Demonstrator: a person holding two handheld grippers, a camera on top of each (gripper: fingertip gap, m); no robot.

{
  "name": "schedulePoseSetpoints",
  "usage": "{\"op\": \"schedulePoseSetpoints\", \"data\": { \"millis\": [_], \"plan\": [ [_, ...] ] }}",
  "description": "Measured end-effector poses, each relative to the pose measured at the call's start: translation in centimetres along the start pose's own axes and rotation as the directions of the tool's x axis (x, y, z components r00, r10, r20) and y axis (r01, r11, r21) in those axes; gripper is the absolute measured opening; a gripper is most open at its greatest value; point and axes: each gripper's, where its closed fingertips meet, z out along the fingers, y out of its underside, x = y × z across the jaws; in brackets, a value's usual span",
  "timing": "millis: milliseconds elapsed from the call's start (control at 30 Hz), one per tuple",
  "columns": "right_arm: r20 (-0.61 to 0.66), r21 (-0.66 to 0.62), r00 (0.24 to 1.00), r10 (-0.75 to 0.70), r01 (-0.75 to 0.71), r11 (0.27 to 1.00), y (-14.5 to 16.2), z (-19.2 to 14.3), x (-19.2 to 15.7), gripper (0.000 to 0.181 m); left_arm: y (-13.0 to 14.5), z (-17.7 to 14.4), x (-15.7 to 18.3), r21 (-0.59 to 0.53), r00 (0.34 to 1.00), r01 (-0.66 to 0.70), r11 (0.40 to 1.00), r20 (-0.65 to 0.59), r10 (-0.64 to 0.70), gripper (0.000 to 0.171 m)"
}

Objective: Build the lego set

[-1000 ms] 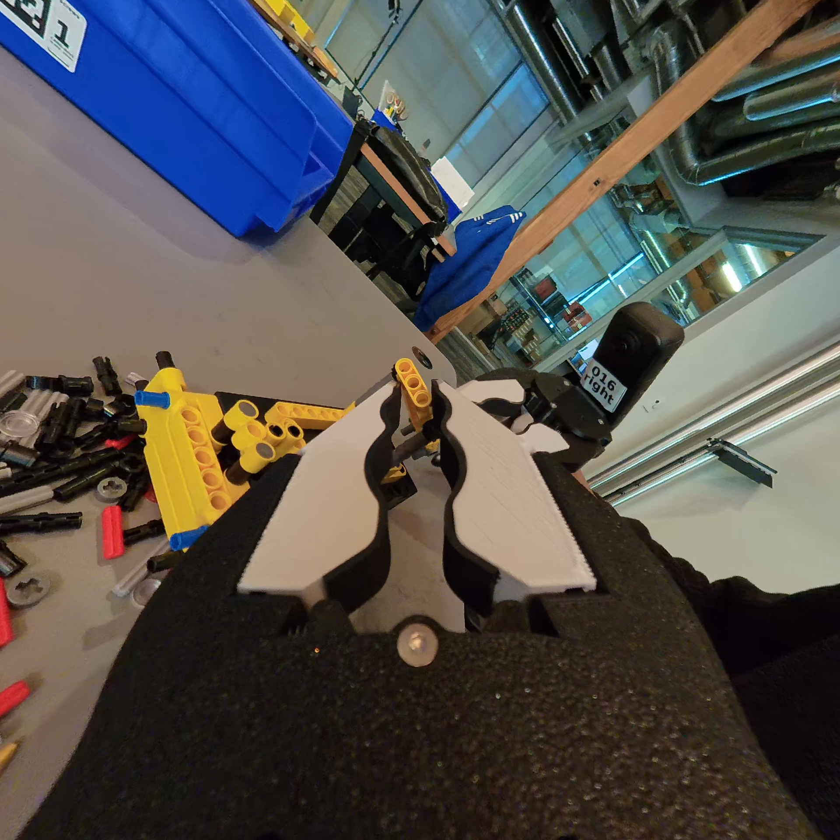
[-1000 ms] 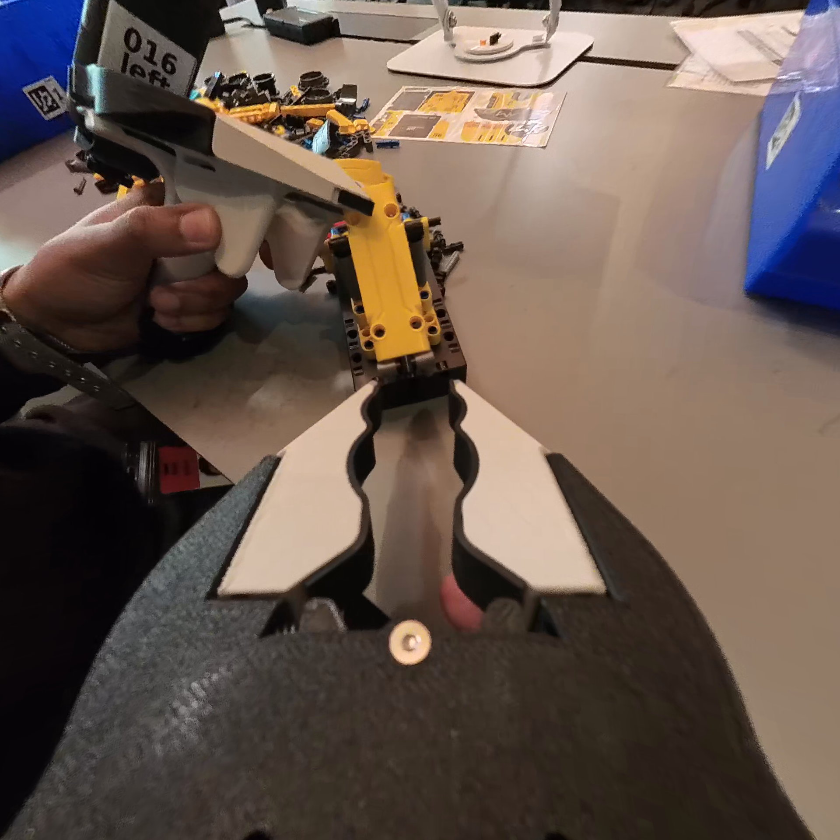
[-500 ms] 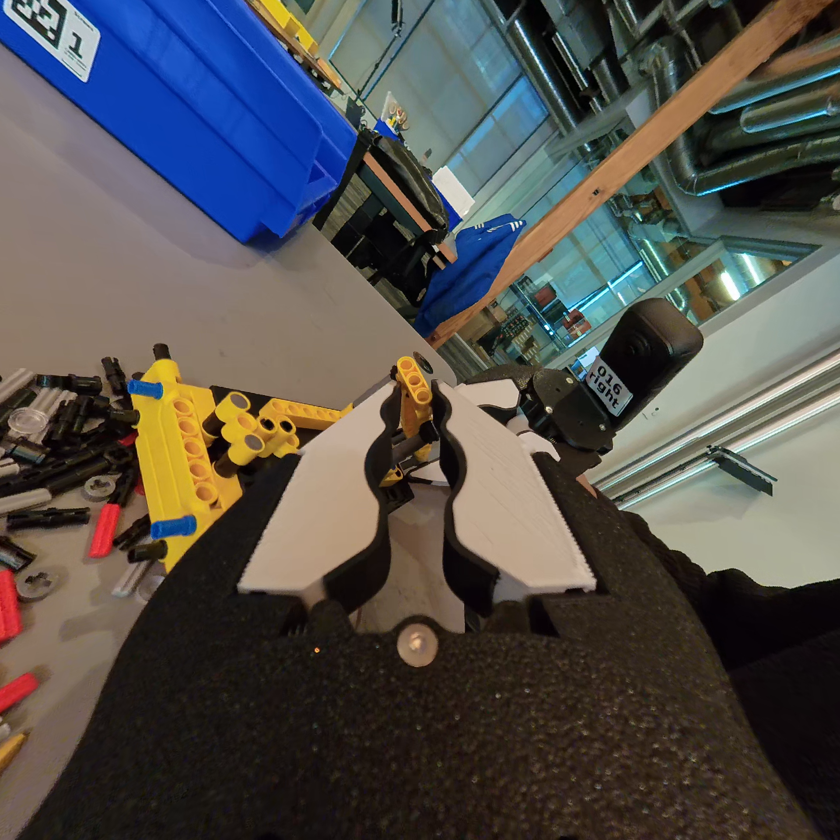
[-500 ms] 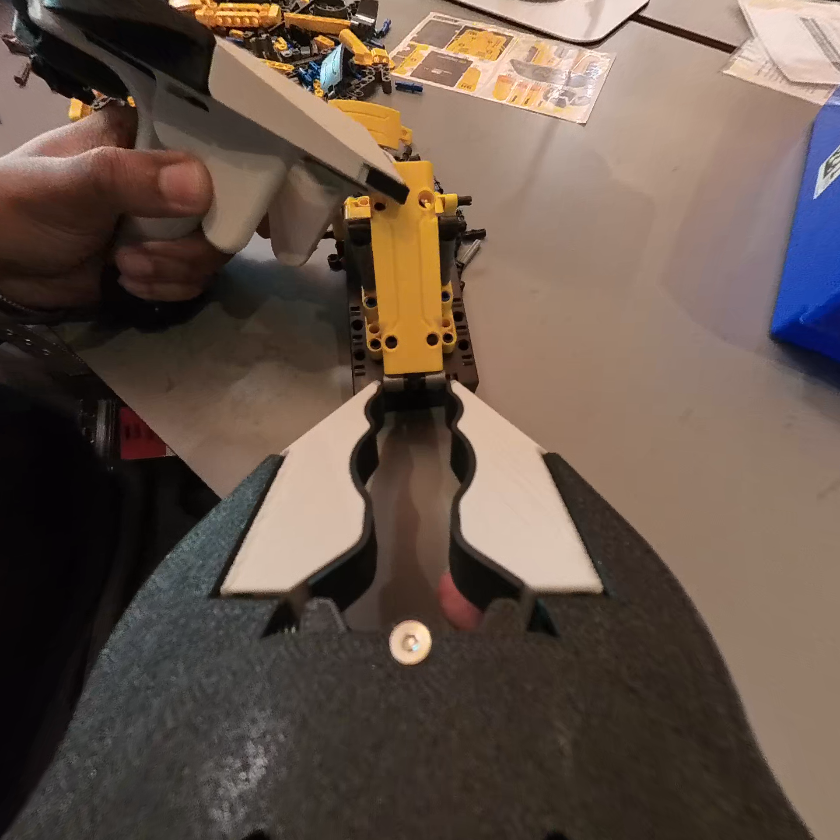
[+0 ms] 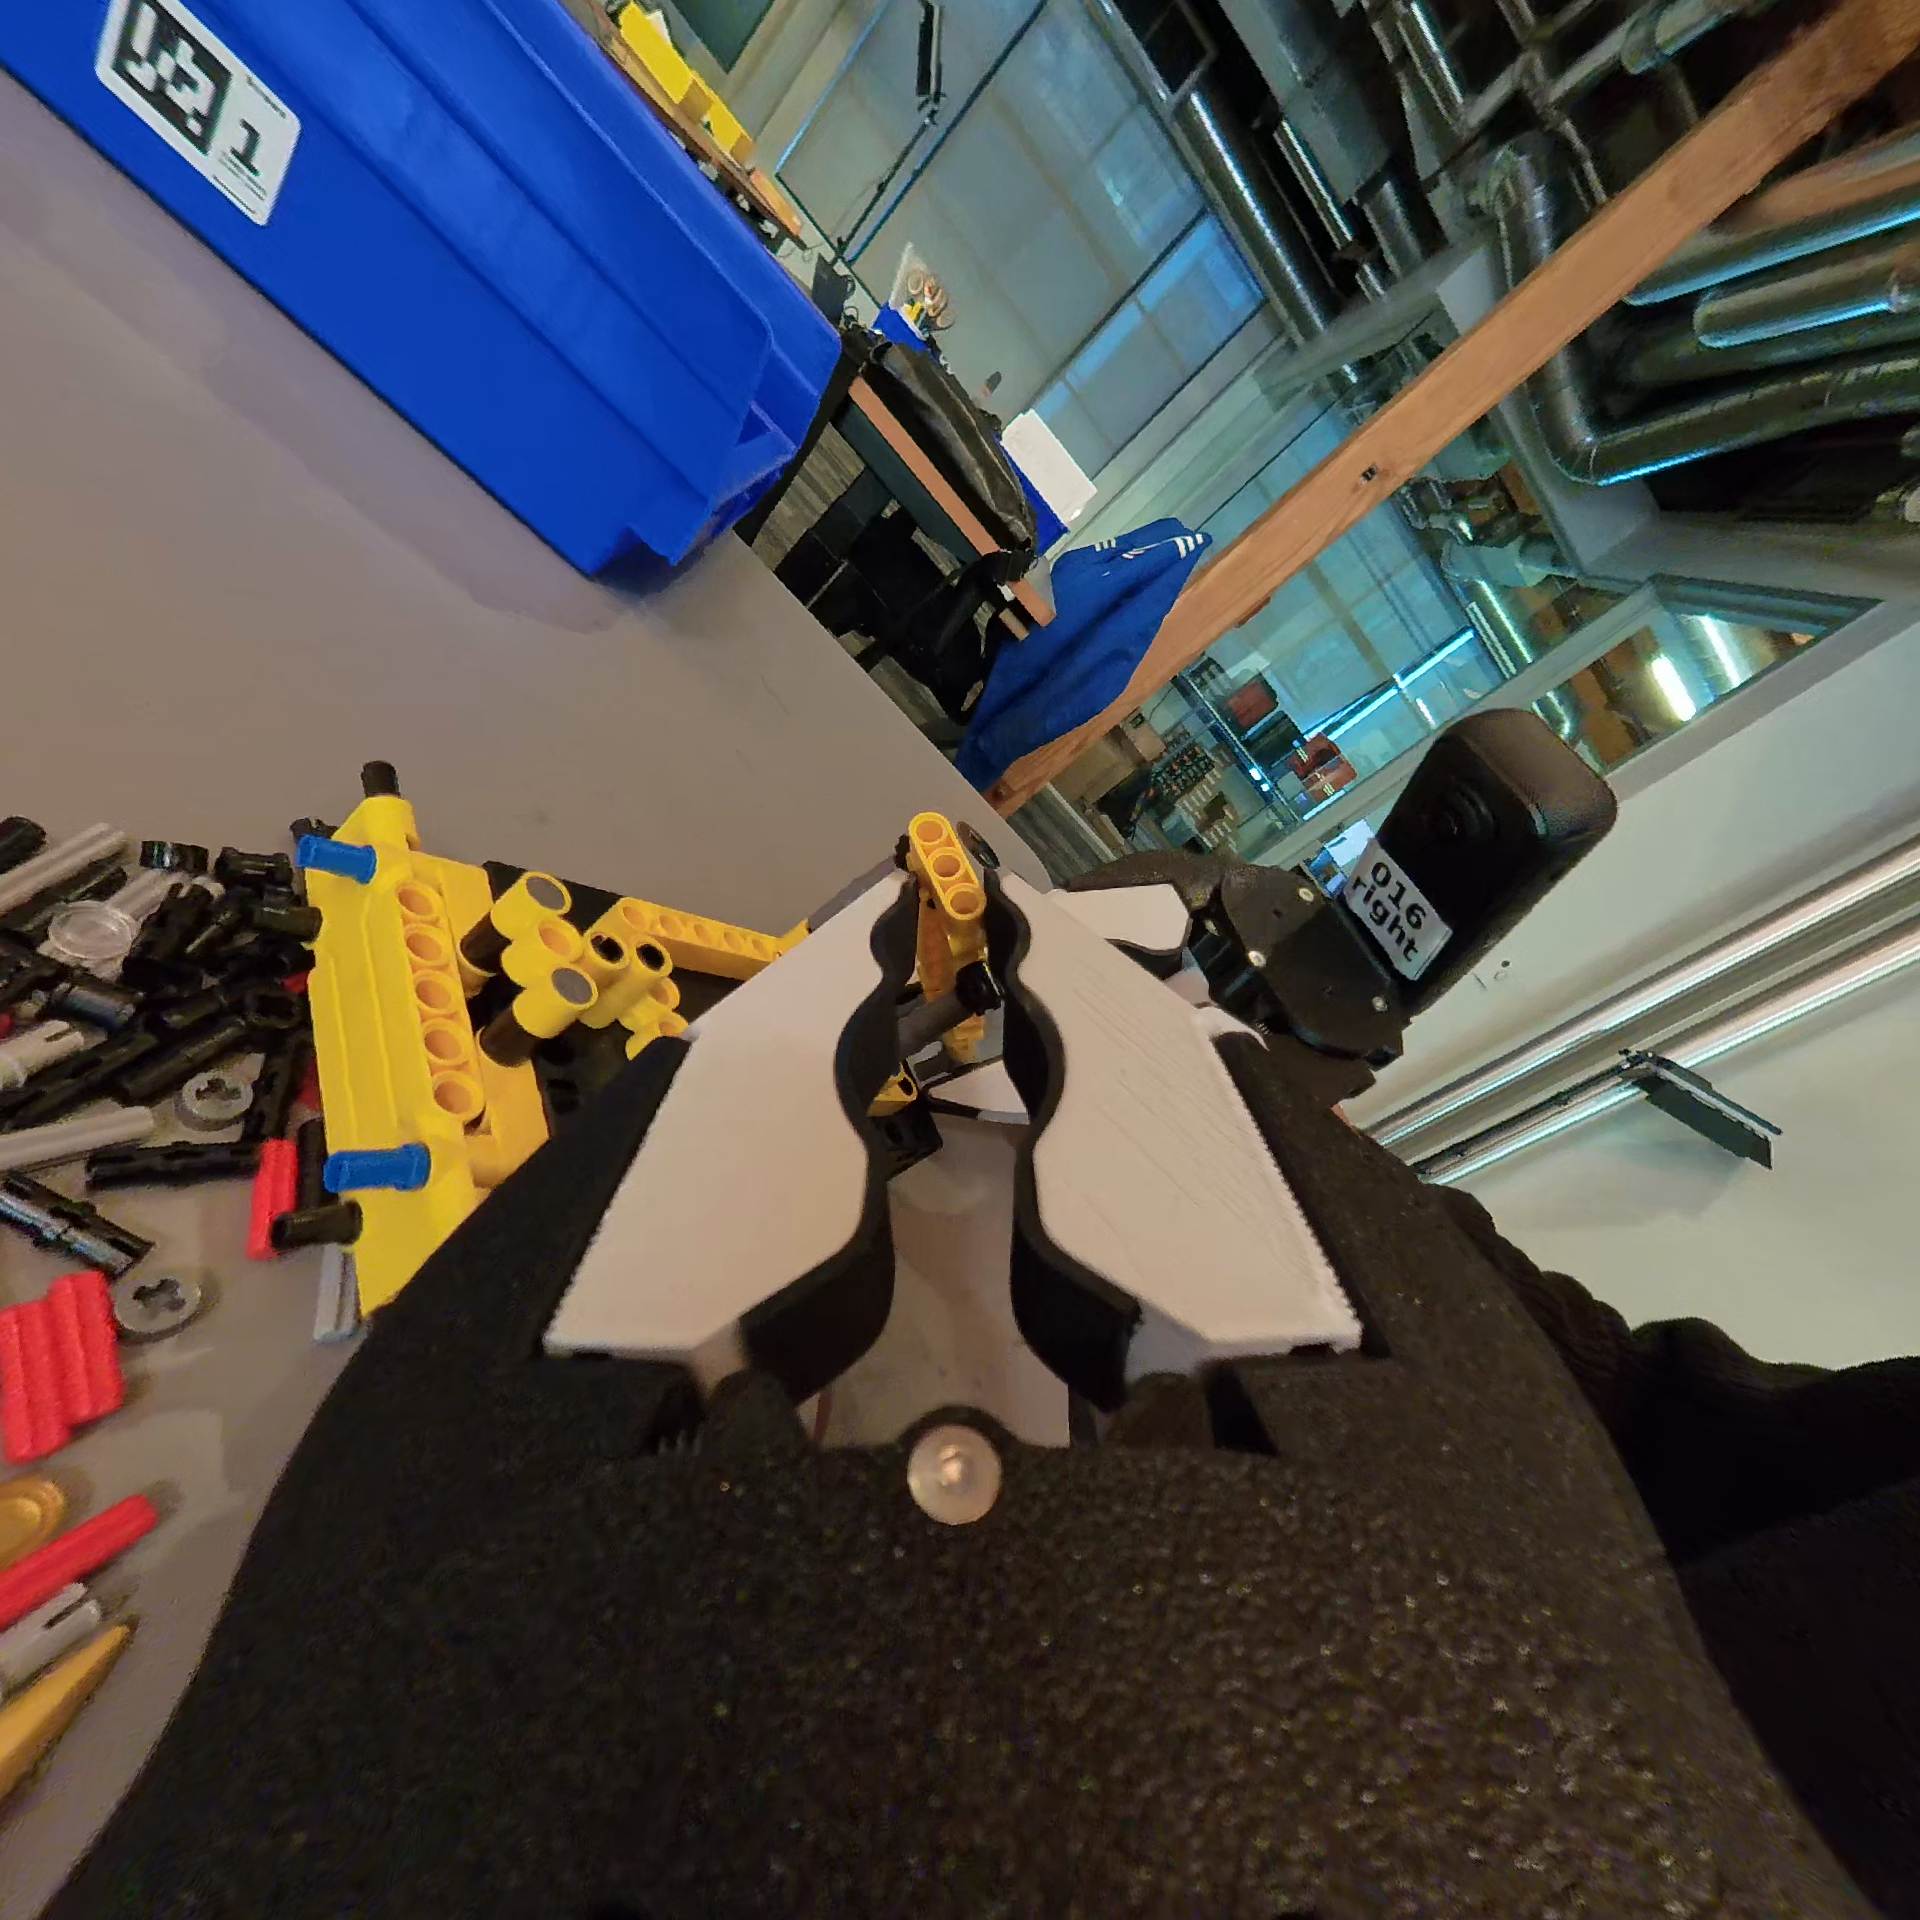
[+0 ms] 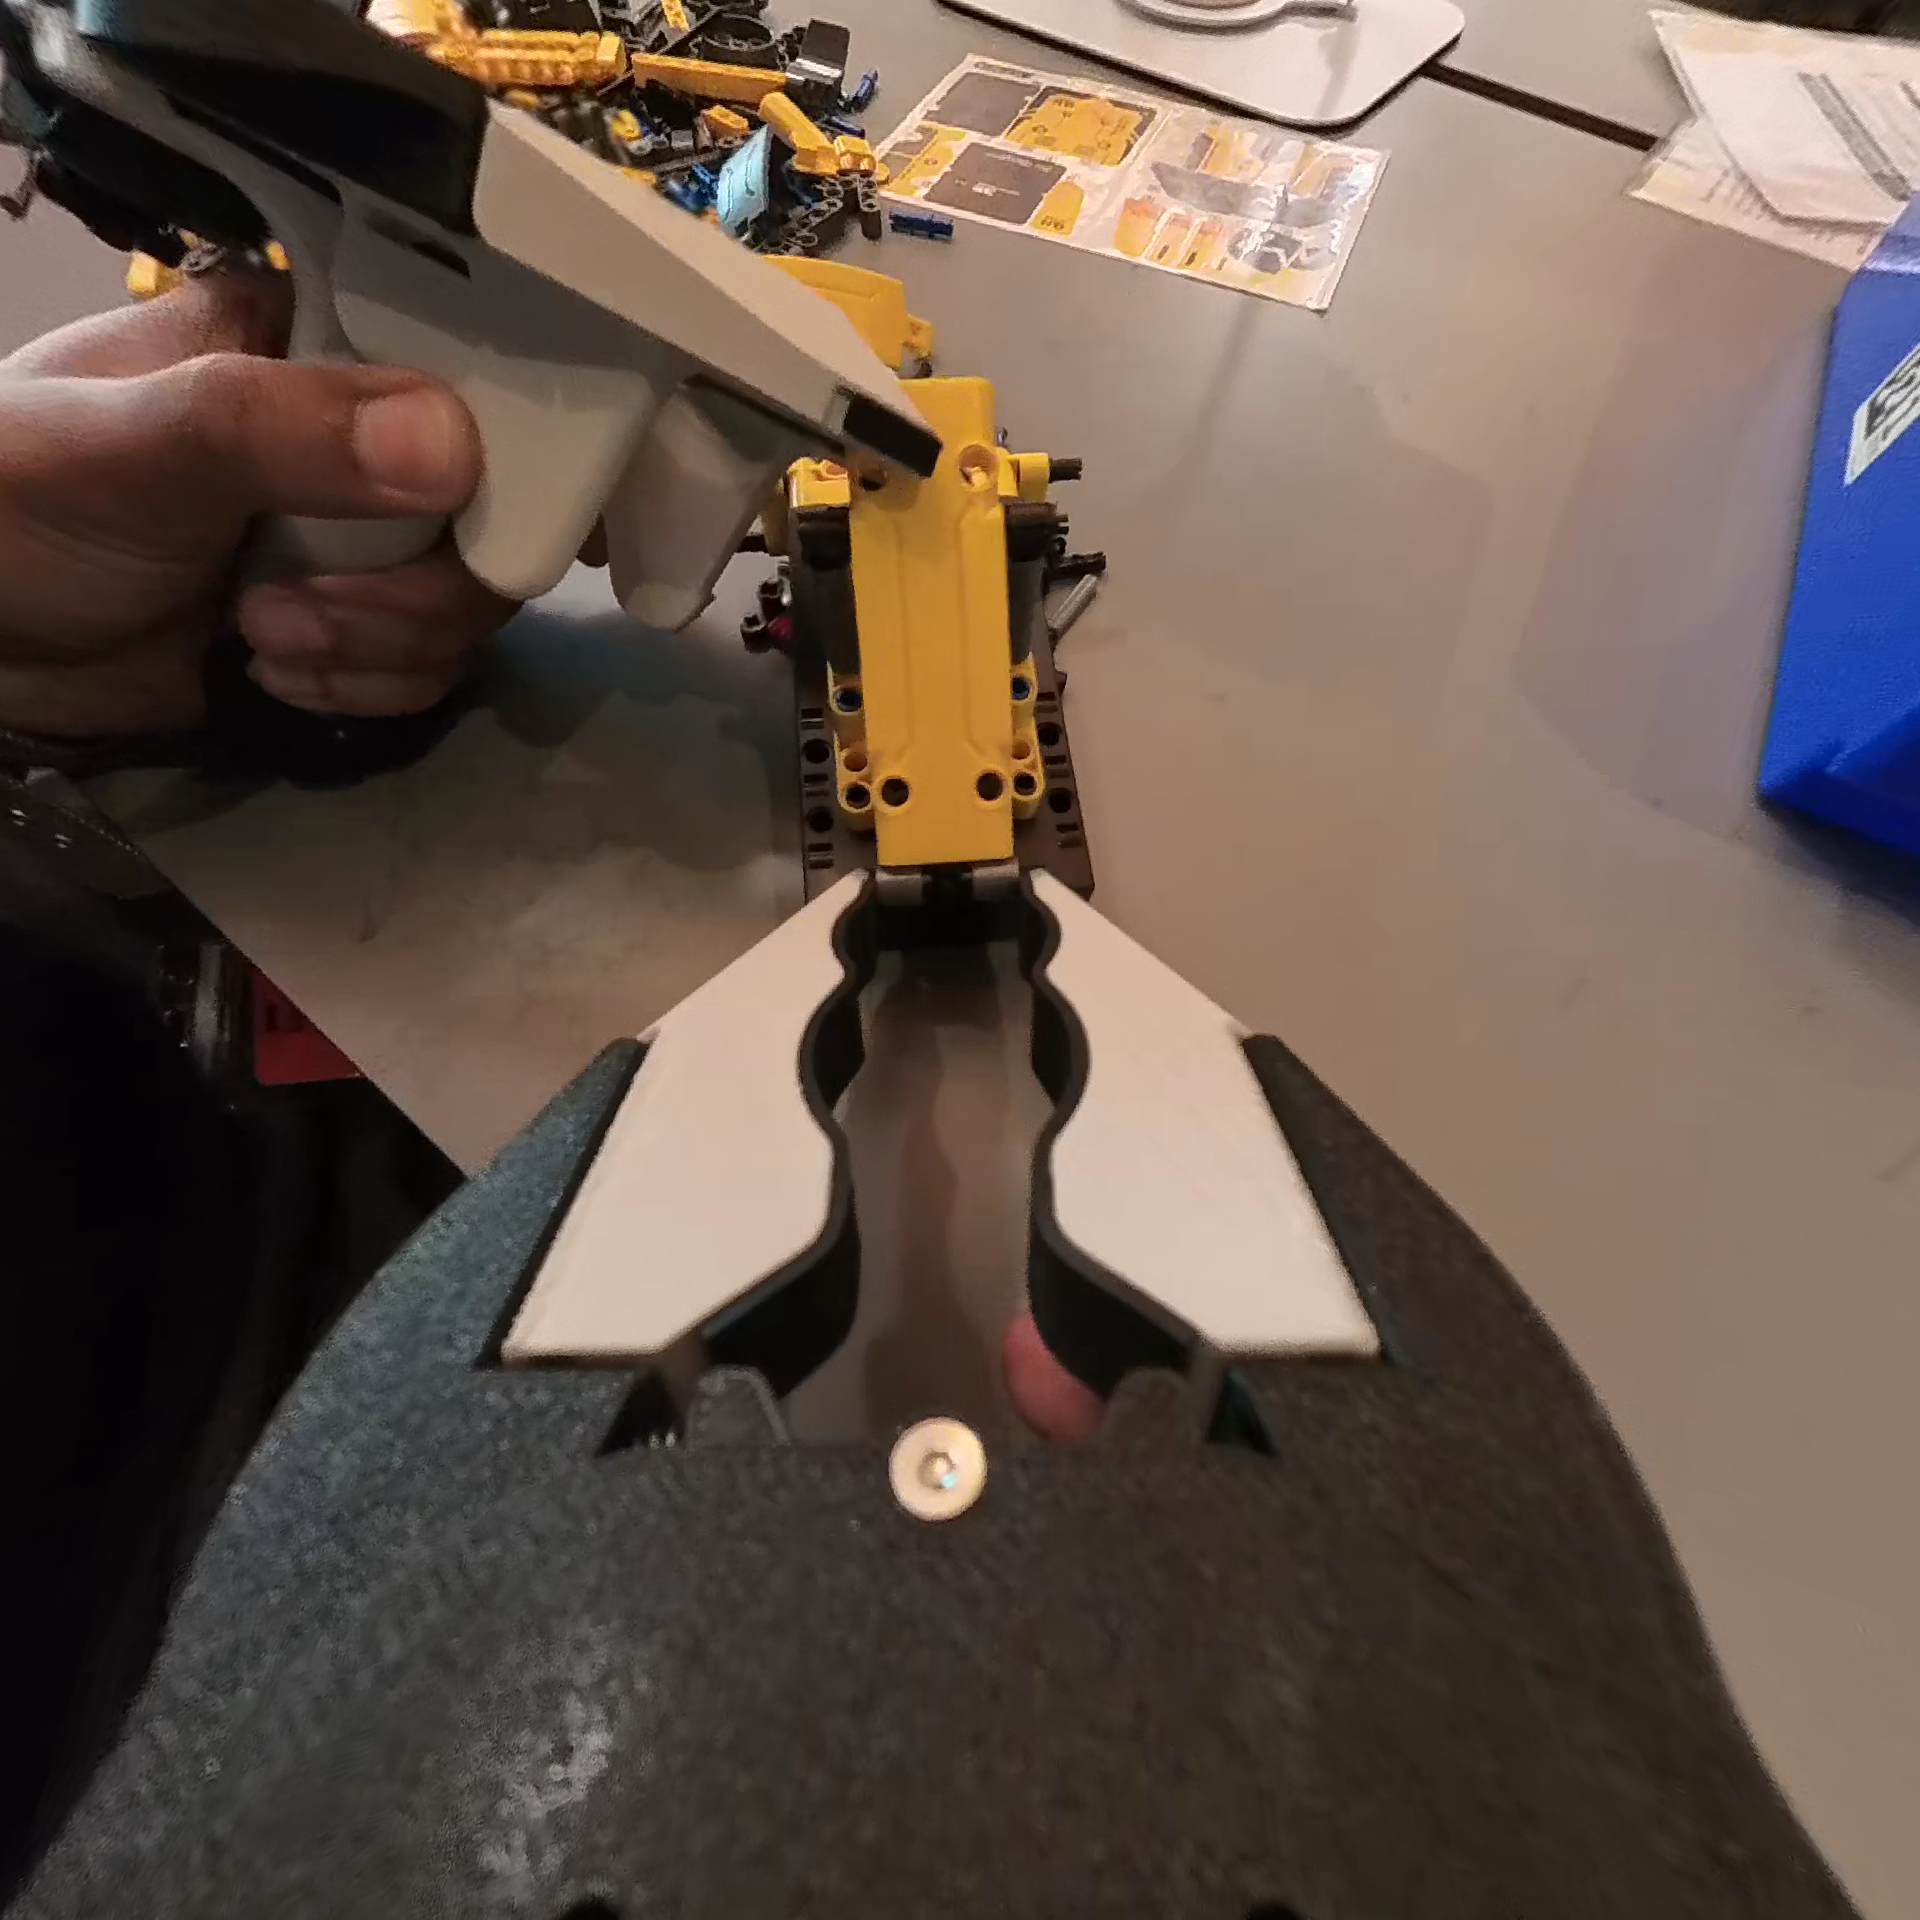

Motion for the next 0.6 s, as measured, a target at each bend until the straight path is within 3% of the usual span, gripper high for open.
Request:
{"op": "schedulePoseSetpoints", "data": {
  "millis": [100,200,300,400,533,600],
  "plan": [
    [0.004,-0.017,0.998,-0.066,0.066,0.998,0.0,-0.3,0.0,0.03,0.0,0.0,0.0,-0.003,1.0,0.005,1.0,-0.006,-0.005,0.012],
    [0.009,-0.023,0.986,-0.167,0.167,0.986,0.1,-1.1,0.4,0.047,0.0,0.0,0.0,-0.002,1.0,0.0,1.0,-0.001,0.0,0.012],
    [0.022,0.059,0.968,-0.249,0.248,0.967,-0.7,-1.8,0.8,0.053,0.0,0.0,0.0,-0.003,1.0,0.005,1.0,-0.007,-0.005,0.012],
    [0.162,0.096,0.957,-0.243,0.229,0.969,-1.2,-1.6,-0.2,0.053,0.0,0.0,0.1,-0.009,1.0,0.007,1.0,-0.014,-0.007,0.012],
    [0.345,0.052,0.915,-0.207,0.202,0.978,-0.6,-0.5,-1.6,0.053,0.7,0.6,0.7,-0.063,0.998,0.005,0.998,-0.062,-0.009,0.012],
    [0.344,0.057,0.912,-0.224,0.218,0.974,-0.8,-0.7,-1.8,0.046,0.9,0.8,0.9,-0.082,0.997,0.003,0.997,-0.081,-0.009,0.012]
  ]
}}
